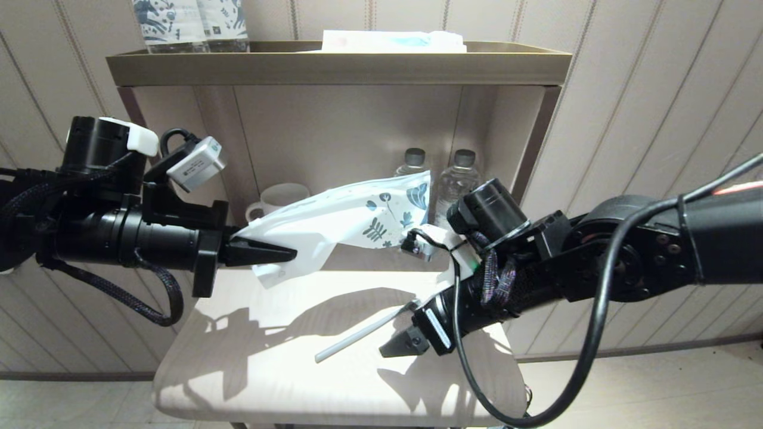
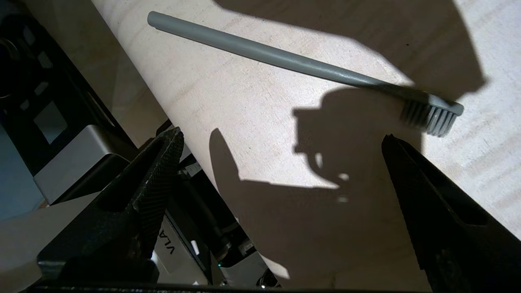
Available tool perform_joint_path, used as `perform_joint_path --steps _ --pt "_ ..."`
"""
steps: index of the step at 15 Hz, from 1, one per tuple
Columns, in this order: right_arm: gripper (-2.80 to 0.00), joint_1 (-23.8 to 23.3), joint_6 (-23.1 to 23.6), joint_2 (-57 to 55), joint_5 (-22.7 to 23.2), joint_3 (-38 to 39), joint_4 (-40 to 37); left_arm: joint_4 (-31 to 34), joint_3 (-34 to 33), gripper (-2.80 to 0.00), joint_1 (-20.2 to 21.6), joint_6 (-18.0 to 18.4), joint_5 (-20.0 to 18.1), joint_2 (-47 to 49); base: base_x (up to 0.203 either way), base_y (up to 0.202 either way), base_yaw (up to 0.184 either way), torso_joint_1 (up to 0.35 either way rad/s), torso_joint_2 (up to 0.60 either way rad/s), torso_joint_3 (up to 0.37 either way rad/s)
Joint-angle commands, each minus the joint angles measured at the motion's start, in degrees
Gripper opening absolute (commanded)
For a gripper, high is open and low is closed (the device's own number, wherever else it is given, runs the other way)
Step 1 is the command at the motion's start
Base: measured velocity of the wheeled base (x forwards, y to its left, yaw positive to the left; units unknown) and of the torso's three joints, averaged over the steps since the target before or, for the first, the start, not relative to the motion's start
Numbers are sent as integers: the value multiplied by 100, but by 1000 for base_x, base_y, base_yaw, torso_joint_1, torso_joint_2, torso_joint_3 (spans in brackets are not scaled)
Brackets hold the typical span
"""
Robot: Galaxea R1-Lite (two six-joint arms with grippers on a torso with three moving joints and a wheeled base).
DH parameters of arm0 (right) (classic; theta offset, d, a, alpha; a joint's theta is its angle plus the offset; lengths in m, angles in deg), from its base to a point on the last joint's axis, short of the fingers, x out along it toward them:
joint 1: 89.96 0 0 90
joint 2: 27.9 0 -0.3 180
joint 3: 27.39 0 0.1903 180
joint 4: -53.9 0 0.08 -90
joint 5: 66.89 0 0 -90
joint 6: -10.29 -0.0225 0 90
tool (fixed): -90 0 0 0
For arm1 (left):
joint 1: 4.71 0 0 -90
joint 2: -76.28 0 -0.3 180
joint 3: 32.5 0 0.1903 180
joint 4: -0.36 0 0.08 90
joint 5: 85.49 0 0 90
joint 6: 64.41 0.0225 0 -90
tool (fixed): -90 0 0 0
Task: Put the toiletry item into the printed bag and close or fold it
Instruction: Pick up a toothbrush
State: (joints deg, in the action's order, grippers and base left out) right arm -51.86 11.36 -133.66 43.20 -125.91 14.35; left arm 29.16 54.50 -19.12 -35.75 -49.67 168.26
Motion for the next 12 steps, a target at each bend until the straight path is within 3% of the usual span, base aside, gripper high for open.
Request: perform_joint_path --steps 1,12 --pt "0 40 7 -144 12 -40 -8 8 -18 -280 0 17 -39 4 0 0 0 0 0 0" --pt "0 5 -63 -1042 -28 -1088 -22 11 -97 -280 -9 78 -48 30 0 0 0 0 0 0"
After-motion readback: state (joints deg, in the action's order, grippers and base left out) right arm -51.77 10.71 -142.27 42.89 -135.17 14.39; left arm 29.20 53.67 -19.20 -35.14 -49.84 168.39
